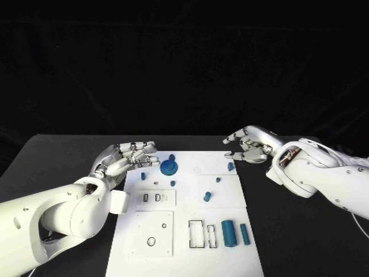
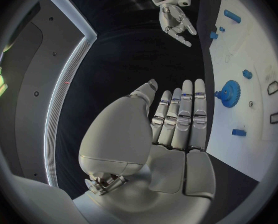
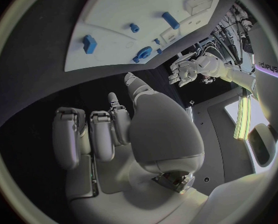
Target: Assemble the parts on the task board
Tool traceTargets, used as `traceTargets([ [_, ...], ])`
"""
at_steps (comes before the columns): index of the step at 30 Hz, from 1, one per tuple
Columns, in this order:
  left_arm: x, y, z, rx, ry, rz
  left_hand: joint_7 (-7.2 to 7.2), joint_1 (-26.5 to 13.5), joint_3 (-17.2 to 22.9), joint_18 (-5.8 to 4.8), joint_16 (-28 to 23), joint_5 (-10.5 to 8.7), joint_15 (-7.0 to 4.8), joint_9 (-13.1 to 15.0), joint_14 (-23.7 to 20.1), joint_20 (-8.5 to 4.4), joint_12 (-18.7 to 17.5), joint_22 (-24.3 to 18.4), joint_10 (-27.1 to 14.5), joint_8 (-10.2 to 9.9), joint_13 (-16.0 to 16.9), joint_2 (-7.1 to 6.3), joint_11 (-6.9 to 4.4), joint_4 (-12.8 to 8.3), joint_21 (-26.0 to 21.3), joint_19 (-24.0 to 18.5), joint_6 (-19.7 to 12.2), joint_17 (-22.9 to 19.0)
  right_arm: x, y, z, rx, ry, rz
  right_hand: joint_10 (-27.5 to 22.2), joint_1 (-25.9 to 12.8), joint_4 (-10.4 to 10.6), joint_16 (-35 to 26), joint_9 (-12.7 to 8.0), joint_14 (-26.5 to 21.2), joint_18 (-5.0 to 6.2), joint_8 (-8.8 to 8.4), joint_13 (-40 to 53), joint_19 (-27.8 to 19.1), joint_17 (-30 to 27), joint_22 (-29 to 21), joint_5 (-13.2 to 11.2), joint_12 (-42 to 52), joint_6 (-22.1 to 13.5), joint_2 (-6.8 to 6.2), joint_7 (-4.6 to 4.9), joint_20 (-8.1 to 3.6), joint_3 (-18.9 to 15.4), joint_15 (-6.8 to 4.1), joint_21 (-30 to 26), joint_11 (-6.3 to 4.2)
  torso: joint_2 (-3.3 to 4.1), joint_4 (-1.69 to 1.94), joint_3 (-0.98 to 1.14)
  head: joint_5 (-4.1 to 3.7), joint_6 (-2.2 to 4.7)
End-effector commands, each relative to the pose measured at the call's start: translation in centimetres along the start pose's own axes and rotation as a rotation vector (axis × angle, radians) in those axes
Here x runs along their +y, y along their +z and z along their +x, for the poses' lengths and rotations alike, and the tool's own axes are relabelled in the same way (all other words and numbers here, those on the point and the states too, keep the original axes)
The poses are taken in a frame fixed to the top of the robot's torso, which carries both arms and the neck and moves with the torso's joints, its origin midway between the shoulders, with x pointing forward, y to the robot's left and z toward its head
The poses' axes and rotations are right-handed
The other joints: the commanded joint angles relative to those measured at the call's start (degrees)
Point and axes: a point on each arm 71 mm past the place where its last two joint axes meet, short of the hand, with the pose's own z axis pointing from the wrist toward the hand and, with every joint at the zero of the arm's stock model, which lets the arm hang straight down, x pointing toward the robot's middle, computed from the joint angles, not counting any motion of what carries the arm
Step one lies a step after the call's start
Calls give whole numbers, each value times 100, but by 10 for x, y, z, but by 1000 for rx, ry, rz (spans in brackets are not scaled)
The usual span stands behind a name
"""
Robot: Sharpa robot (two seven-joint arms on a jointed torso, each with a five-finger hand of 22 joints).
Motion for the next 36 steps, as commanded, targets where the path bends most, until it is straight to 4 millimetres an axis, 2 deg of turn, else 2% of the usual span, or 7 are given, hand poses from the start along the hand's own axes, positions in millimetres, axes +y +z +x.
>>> traceTargets([
  [1,-1,1,2,26,-13,10,34,41,6,62,-16,-29,13,-7,-11,9,-38,-6,-7,-37,-8,-21,47,-35,-14,31,10,8,-11,-9,2,60,73,-41,-37,41,-40,-12,-5,440,-37,-2,497,62,795,201,-30,-21,21,-4,22,47,-13,37,-29,-1,-20,-38,41,-20,-7],
  [9,1,3,1,23,-12,10,31,44,12,62,-21,-28,13,-6,-11,9,-38,-7,-6,-38,-8,-18,46,-42,-13,33,13,10,-37,-20,6,84,43,11,9,71,-71,26,-4,458,-45,4,552,79,874,241,-17,46,32,-13,20,45,-26,37,-9,-3,-17,-53,77,-57,-45],
  [12,1,4,1,22,-12,9,31,44,12,62,-21,-28,13,-6,-11,9,-38,-7,-6,-38,-8,-18,46,-42,-13,33,13,10,-41,-20,11,92,36,22,24,81,-81,36,-1,464,-47,11,568,85,895,254,-8,65,49,-4,17,44,-28,35,-2,-5,-10,-40,73,-68,-76],
  [18,2,5,0,21,-11,9,31,44,12,62,-21,-28,13,-6,-11,9,-38,-7,-6,-38,-8,-18,46,-42,-13,33,13,10,-47,-14,22,57,-1,47,76,116,-110,66,8,479,-61,28,622,118,954,325,13,132,107,62,9,38,-10,28,35,-14,-18,-46,62,-74,-95],
  [20,2,5,1,23,-12,9,31,44,12,62,-21,-28,13,-6,-11,9,-38,-7,-6,-38,-8,-18,46,-42,-13,33,13,10,-50,-12,26,52,-6,59,78,116,-110,67,8,480,-61,28,624,119,958,327,14,135,107,62,9,38,-10,28,36,-14,-15,-27,59,-92,-106],
  [25,3,5,1,24,-13,8,31,44,12,62,-21,-28,13,-6,-11,9,-38,-7,-6,-38,-8,-18,46,-42,-13,33,13,10,-51,-7,35,58,-5,73,91,109,-110,77,8,485,-63,27,637,124,978,336,14,152,112,64,9,37,-15,27,41,-14,-5,-16,64,-93,-110],
  [36,3,6,2,26,-14,7,31,44,16,62,-26,-28,13,-6,-12,9,-38,-8,-6,-41,-7,-17,46,-49,-13,35,13,12,-46,-1,49,82,4,69,117,95,-116,87,18,490,-65,45,661,134,996,349,1,181,182,113,-2,31,-14,21,51,-23,-9,-23,60,-73,-109],
])
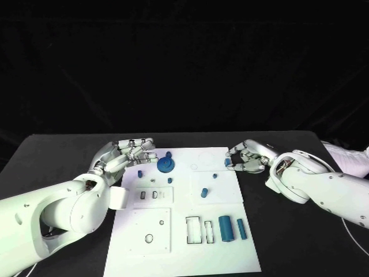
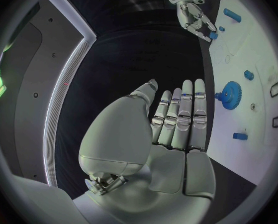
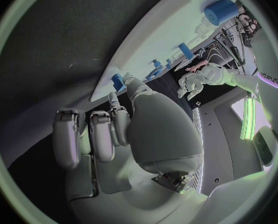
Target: Assemble the parts on the task board
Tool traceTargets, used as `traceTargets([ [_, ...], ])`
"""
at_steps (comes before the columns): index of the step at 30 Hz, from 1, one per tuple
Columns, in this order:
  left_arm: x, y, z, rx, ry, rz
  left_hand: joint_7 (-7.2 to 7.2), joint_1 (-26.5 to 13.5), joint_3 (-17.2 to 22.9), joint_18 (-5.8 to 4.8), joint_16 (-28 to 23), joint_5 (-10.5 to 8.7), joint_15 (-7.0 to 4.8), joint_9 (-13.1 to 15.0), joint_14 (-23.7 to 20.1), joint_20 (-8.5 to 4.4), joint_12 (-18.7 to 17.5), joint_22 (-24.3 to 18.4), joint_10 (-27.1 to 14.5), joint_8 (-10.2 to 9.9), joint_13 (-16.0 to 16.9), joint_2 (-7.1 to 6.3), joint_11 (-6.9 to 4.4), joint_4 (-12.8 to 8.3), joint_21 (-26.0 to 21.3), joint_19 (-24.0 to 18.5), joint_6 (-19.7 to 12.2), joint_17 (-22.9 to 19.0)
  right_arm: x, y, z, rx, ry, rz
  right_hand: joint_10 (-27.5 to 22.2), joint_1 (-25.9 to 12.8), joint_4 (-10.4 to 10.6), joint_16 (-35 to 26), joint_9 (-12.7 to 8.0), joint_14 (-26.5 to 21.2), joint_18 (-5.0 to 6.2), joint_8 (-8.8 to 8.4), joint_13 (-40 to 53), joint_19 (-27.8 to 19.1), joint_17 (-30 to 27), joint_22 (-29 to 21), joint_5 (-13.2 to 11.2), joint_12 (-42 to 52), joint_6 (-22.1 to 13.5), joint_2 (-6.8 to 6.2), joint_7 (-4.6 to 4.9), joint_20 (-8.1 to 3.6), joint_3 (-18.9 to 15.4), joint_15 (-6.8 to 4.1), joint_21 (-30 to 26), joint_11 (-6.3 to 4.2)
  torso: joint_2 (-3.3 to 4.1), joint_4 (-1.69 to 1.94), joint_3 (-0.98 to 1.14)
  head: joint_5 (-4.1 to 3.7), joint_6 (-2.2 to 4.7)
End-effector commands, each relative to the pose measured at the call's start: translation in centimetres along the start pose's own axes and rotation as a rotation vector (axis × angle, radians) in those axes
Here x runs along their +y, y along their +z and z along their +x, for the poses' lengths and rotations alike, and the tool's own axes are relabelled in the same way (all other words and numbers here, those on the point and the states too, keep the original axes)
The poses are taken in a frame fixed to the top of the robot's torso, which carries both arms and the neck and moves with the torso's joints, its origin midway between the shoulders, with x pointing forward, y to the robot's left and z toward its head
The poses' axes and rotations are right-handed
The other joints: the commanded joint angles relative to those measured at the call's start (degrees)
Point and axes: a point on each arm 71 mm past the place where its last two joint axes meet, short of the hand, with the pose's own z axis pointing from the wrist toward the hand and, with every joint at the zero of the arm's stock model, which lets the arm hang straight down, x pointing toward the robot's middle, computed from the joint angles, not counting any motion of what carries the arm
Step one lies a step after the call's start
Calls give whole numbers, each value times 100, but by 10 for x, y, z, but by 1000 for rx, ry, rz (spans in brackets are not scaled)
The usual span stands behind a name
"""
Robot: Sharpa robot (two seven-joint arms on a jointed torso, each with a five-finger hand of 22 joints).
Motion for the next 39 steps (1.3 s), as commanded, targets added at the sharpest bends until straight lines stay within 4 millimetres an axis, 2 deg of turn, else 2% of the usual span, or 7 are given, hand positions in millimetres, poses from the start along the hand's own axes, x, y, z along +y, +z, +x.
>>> traceTargets([
  [1,-1,0,3,23,-12,8,31,44,1,62,-26,-28,14,-6,-12,9,-38,-10,-6,-26,-7,-17,46,-34,-13,35,13,9,0,1,2,2,-16,4,39,9,-22,20,8,490,-66,23,664,135,994,350,0,31,50,77,11,31,2,21,23,3,0,-4,-3,6,-2],
  [13,-1,0,3,25,-13,7,31,44,1,62,-26,-28,14,-6,-12,9,-38,-10,-6,-26,-7,-17,46,-34,-13,35,13,9,1,5,6,21,-21,8,100,37,-83,41,60,499,-74,121,730,159,1036,400,-33,106,406,237,-63,-10,83,-32,50,-59,-1,-5,1,11,-18],
  [26,-1,0,3,24,-13,6,31,44,1,62,-26,-28,14,-6,-12,9,-38,-10,-6,-26,-7,-17,46,-34,-13,35,13,9,2,8,9,33,-25,13,126,65,-135,58,74,507,-81,139,761,174,1072,436,-75,139,552,314,-114,-46,166,-71,68,-104,2,1,3,21,-37],
  [30,-1,0,3,23,-12,6,31,44,1,62,-26,-28,14,-6,-12,9,-38,-10,-6,-26,-7,-17,46,-34,-13,35,13,9,2,8,9,22,-29,17,144,111,-188,65,115,510,-84,221,781,181,1087,451,-98,158,755,394,-190,-78,248,-113,75,-166,1,-3,3,21,-47],
  [35,-1,0,3,22,-12,6,31,44,1,62,-26,-28,14,-6,-12,9,-38,-10,-6,-26,-7,-17,46,-34,-13,35,13,9,3,8,6,-12,-32,14,162,163,-272,72,203,513,-87,373,796,191,1104,472,-157,169,1057,524,-331,-160,373,-210,85,-283,-1,-3,-1,23,-51],
  [39,-1,-1,2,21,-11,6,31,44,1,62,-26,-28,14,-6,-12,9,-38,-10,-6,-26,-7,-17,46,-34,-13,35,13,9,9,8,4,-46,-25,-1,168,163,-321,78,251,516,-89,439,795,195,1118,480,-172,162,1153,566,-394,-211,423,-260,88,-340,2,8,-5,19,-55],
])
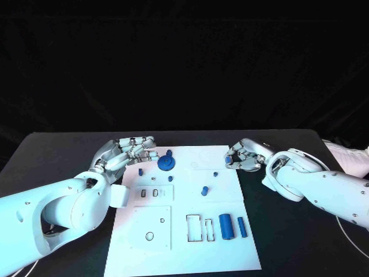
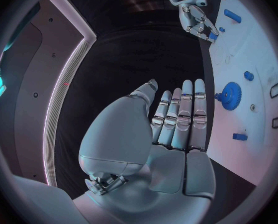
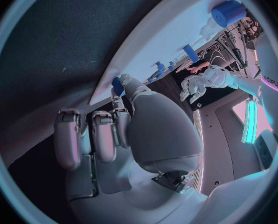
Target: Assemble the parts on the task board
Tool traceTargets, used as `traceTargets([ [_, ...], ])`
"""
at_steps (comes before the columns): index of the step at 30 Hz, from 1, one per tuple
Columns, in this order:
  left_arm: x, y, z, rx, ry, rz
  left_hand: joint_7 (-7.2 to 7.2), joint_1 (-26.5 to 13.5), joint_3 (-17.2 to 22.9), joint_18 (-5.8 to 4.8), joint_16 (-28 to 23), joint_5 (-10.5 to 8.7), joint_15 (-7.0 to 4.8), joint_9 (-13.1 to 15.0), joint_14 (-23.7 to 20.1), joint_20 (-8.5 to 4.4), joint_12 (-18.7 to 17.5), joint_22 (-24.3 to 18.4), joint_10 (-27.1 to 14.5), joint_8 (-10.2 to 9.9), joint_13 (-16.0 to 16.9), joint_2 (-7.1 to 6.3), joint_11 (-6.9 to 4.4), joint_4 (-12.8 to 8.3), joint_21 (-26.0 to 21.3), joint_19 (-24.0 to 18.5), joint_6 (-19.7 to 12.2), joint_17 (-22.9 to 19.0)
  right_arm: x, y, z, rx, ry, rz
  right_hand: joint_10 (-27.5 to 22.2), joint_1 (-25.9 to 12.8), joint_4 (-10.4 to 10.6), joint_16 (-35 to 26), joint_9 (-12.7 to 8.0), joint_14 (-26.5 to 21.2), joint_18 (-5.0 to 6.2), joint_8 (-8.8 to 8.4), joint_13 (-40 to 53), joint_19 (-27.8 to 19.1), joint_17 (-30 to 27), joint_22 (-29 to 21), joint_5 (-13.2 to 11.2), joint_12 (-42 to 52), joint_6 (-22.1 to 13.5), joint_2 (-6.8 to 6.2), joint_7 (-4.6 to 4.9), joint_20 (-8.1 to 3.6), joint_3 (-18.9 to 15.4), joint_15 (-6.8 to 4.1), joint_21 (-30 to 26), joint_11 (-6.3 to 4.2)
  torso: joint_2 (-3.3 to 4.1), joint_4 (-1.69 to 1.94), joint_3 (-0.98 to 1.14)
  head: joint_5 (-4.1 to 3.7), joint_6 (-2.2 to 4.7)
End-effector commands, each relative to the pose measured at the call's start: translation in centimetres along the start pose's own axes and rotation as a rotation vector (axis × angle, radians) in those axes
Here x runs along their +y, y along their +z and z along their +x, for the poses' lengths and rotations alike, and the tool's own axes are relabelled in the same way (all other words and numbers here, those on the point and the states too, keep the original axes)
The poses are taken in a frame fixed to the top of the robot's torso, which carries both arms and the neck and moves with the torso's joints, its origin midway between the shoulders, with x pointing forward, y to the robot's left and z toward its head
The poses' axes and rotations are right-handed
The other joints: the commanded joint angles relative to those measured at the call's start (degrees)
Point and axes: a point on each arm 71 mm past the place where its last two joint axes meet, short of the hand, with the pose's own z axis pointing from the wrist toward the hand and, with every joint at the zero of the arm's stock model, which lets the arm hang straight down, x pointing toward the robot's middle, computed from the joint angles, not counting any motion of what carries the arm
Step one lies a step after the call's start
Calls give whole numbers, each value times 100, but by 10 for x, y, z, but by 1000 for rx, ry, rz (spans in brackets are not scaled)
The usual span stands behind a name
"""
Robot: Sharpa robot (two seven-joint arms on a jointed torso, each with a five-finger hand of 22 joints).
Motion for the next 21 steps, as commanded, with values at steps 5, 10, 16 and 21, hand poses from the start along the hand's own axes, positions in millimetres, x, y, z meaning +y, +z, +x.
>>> traceTargets([
  [5,-1,-1,1,17,-9,7,31,44,1,62,-26,-28,14,-6,-12,9,-38,-6,-6,-17,-7,-17,46,-34,-13,35,13,6,15,0,-5,-64,11,-26,88,16,-13,35,128,506,-89,136,781,194,1125,480,-32,10,248,169,-168,-77,38,-55,33,-61,-1,19,-12,3,1],
  [10,-2,-1,1,15,-8,7,31,44,1,62,-26,-28,14,-6,-12,9,-38,-6,-6,-17,-7,-17,46,-34,-13,35,13,6,37,4,-2,-58,41,-45,83,-37,-3,34,135,506,-88,130,772,192,1124,474,-56,-6,225,167,-166,-91,33,-64,29,-63,-5,18,-16,52,-6],
  [16,-1,0,0,12,-6,8,31,44,1,62,-26,-28,14,-6,-12,9,-38,-6,-6,-17,-7,-17,46,-34,-13,35,13,6,70,12,11,-24,66,-67,65,-91,6,26,141,503,-83,113,746,181,1111,446,-98,-43,186,177,-158,-100,37,-65,14,-60,-31,53,-31,121,-54],
  [21,-1,1,-2,9,-4,8,31,44,1,62,-26,-28,14,-6,-12,9,-38,-6,-6,-17,-7,-17,46,-34,-13,35,13,6,101,17,24,10,60,-90,46,-129,9,17,140,499,-77,91,722,168,1093,413,-125,-79,143,178,-144,-101,40,-60,-3,-51,-54,76,-49,182,-109],
])
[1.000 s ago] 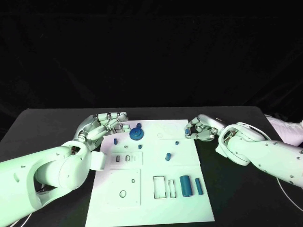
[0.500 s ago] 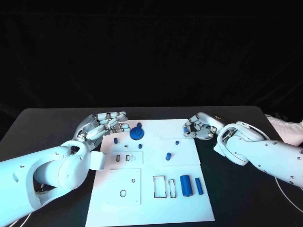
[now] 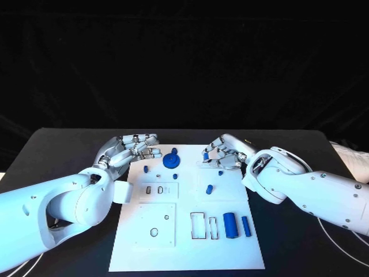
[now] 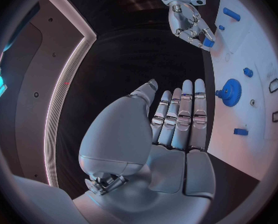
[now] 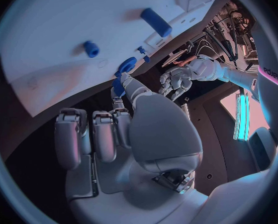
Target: Assemble the parts on the task board
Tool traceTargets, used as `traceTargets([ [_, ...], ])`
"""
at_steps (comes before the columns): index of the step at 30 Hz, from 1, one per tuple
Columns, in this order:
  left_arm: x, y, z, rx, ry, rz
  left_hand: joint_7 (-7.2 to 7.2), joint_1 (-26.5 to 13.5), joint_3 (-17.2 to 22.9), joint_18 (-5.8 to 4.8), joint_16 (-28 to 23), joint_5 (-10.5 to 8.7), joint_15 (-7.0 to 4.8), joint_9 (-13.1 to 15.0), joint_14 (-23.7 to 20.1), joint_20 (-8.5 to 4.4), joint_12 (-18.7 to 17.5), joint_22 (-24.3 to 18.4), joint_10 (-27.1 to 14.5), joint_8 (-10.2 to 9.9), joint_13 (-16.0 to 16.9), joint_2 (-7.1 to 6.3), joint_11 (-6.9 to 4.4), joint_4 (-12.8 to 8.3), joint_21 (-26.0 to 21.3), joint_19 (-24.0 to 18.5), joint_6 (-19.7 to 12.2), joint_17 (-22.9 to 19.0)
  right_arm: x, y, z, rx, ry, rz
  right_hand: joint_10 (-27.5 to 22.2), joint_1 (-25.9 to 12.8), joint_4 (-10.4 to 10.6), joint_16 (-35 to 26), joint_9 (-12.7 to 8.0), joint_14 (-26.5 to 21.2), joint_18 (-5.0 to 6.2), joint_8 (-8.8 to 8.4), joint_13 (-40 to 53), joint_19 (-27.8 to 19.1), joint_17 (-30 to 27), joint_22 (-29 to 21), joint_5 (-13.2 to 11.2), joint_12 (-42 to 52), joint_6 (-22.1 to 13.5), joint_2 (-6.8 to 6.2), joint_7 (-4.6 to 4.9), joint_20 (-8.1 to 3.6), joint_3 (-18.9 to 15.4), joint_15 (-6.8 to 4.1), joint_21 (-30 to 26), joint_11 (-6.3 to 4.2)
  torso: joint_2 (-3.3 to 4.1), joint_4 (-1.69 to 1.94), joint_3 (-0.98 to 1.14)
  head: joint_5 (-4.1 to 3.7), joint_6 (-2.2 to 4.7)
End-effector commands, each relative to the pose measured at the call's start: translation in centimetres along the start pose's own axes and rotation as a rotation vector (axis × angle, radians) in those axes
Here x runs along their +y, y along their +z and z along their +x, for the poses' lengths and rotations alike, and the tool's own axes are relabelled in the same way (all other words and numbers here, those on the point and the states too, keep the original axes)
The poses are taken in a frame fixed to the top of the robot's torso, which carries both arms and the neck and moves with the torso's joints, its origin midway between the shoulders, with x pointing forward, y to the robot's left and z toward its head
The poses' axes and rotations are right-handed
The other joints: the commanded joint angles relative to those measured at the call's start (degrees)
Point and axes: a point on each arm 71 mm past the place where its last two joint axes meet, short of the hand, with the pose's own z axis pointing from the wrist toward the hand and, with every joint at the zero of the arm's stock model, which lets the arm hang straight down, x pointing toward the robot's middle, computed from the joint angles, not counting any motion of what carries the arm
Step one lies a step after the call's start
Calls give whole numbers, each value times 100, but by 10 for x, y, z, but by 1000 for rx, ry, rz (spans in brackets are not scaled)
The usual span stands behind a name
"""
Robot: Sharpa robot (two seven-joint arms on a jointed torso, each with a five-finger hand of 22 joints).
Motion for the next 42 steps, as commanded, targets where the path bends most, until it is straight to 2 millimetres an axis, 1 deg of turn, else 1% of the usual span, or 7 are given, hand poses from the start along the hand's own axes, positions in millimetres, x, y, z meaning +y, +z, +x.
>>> traceTargets([
  [1,-1,1,1,15,-8,9,31,44,1,62,-26,-28,14,-6,-12,9,-38,-7,-6,-18,-8,-17,46,-34,-13,35,13,7,11,4,9,23,-32,43,68,-3,23,16,140,519,-77,88,709,167,1091,412,-26,-32,139,49,-143,-22,26,-41,0,-28,-25,25,-22,50,-38],
  [7,0,3,0,11,-6,10,31,44,1,62,-26,-28,14,-6,-12,9,-38,-7,-6,-18,-8,-17,46,-34,-13,35,13,7,44,15,33,73,-75,27,55,-19,22,8,139,516,-73,74,692,159,1077,391,-35,-57,114,52,-133,-21,31,-37,-11,-21,-43,37,-38,93,-96],
  [13,1,4,-1,1,-8,11,31,44,1,62,-26,-28,14,-6,-12,9,-38,-7,-6,-18,-8,-17,46,-34,-13,35,13,7,65,22,54,114,-118,18,49,-31,25,4,139,514,-72,70,685,156,1070,385,-38,-67,108,51,-130,-20,31,-34,-14,-18,-30,46,-37,131,-120],
  [19,1,5,-2,-5,-10,11,37,36,10,61,-42,-29,16,-5,-13,9,-40,-10,-13,-29,-8,-16,50,-50,-13,37,10,14,78,25,72,153,-143,9,40,-45,28,-3,140,511,-68,68,673,149,1055,367,-41,-84,105,52,-128,-18,30,-32,-23,-15,-26,54,-34,145,-161],
  [29,1,5,-1,-5,-12,12,35,30,15,57,-63,-30,23,-4,-32,13,-39,-17,-12,-33,-7,-16,50,-60,-21,25,13,14,89,26,94,196,-159,1,37,-76,34,-10,145,508,-65,67,671,142,1043,349,-38,-90,106,42,-125,-15,25,-29,-34,-11,-31,44,-42,183,-206],
  [35,2,6,0,-2,-13,11,35,29,17,57,-67,-30,24,-4,-36,13,-39,-18,-12,-34,-7,-16,51,-62,-23,22,13,14,94,25,100,221,-175,-10,35,-108,39,-11,148,508,-64,64,669,141,1043,346,-41,-94,103,24,-123,-12,14,-26,-36,-9,-29,59,-40,205,-223],
  [42,2,6,0,-3,-13,10,35,28,18,56,-71,-30,25,-4,-38,14,-39,-19,-12,-35,-7,-16,51,-64,-24,20,14,15,94,23,102,236,-187,-11,39,-122,41,-10,150,508,-64,64,676,140,1045,344,-45,-86,103,16,-123,-11,9,-25,-38,-8,-25,51,-37,232,-227],
])
